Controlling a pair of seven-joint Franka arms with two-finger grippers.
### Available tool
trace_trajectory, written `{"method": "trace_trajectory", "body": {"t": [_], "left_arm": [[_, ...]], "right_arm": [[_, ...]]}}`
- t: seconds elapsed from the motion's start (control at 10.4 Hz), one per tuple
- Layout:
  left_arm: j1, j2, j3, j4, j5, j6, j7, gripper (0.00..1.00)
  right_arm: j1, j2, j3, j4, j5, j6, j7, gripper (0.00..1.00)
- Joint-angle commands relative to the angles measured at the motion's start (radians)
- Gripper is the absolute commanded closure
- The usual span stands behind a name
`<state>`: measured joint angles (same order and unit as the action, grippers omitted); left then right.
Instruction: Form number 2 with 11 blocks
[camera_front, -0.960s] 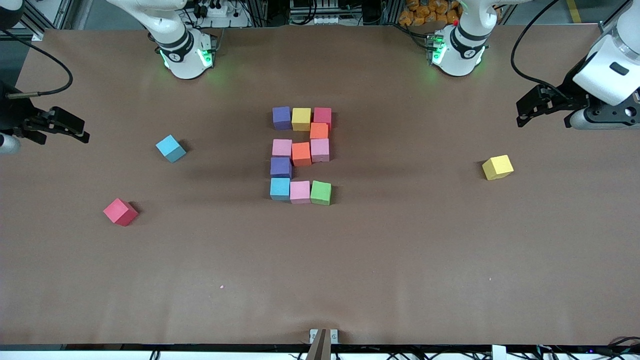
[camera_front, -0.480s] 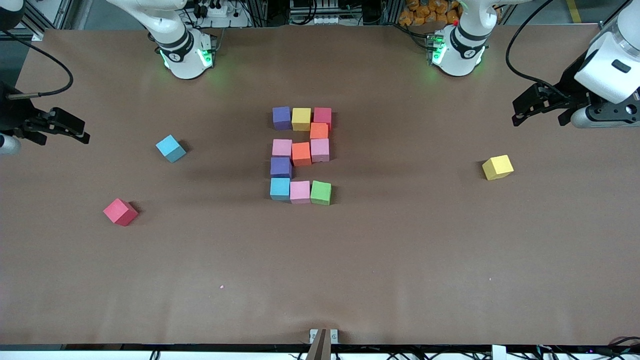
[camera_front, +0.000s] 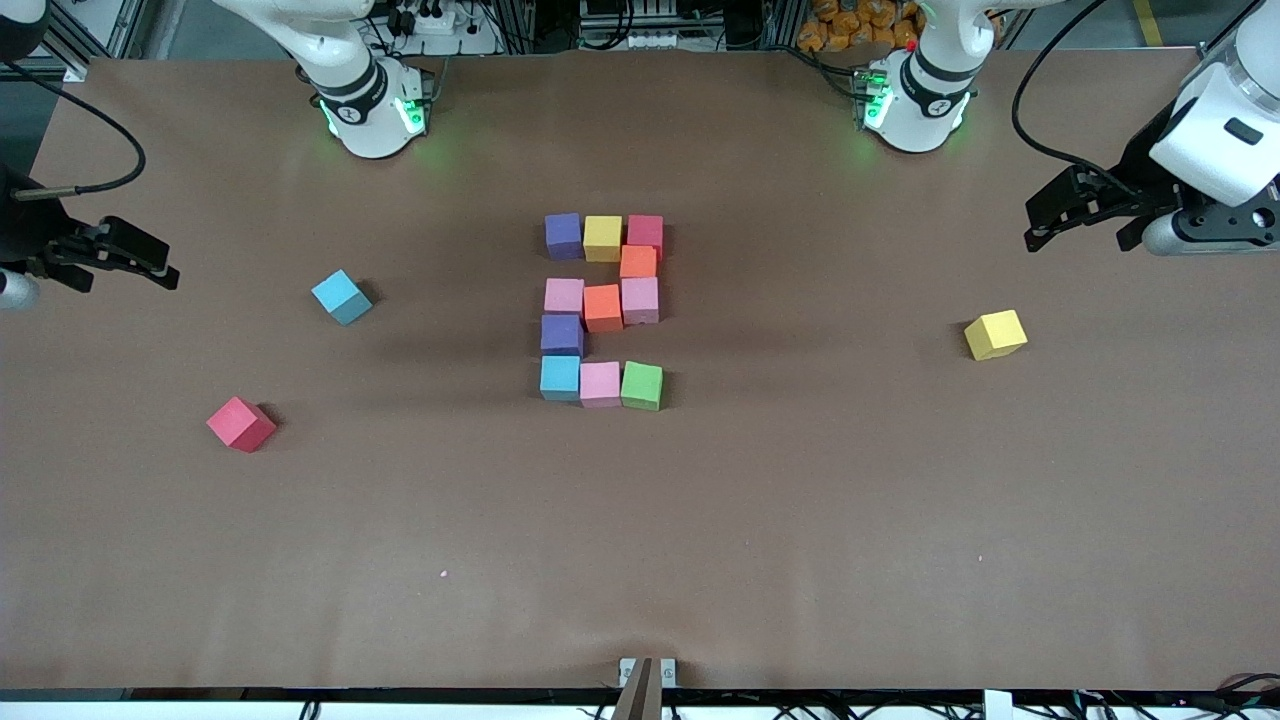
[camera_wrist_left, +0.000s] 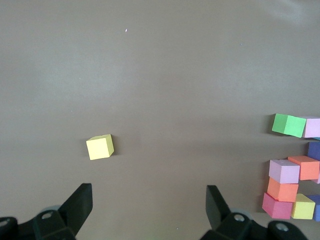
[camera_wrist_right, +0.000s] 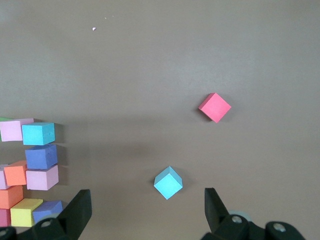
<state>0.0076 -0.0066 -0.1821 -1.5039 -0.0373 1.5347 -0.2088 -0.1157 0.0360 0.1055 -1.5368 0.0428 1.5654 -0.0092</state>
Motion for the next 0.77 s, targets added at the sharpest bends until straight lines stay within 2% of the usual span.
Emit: {"method": "trace_trajectory", "body": {"t": [0.0,0.67], "left_arm": [[0.008,-0.006,-0.002,0.011,-0.019,-0.018,-0.004,0.0],[0.008,-0.006,-0.004,0.01,-0.018,-0.018,-0.004,0.0]], "right_arm": [[-0.001,0.001,-0.001,-0.005,0.023,0.01,0.014,0.0],[-0.005,0.002,-0.001,-0.013,0.012,0.002,0.014,0.0]]}}
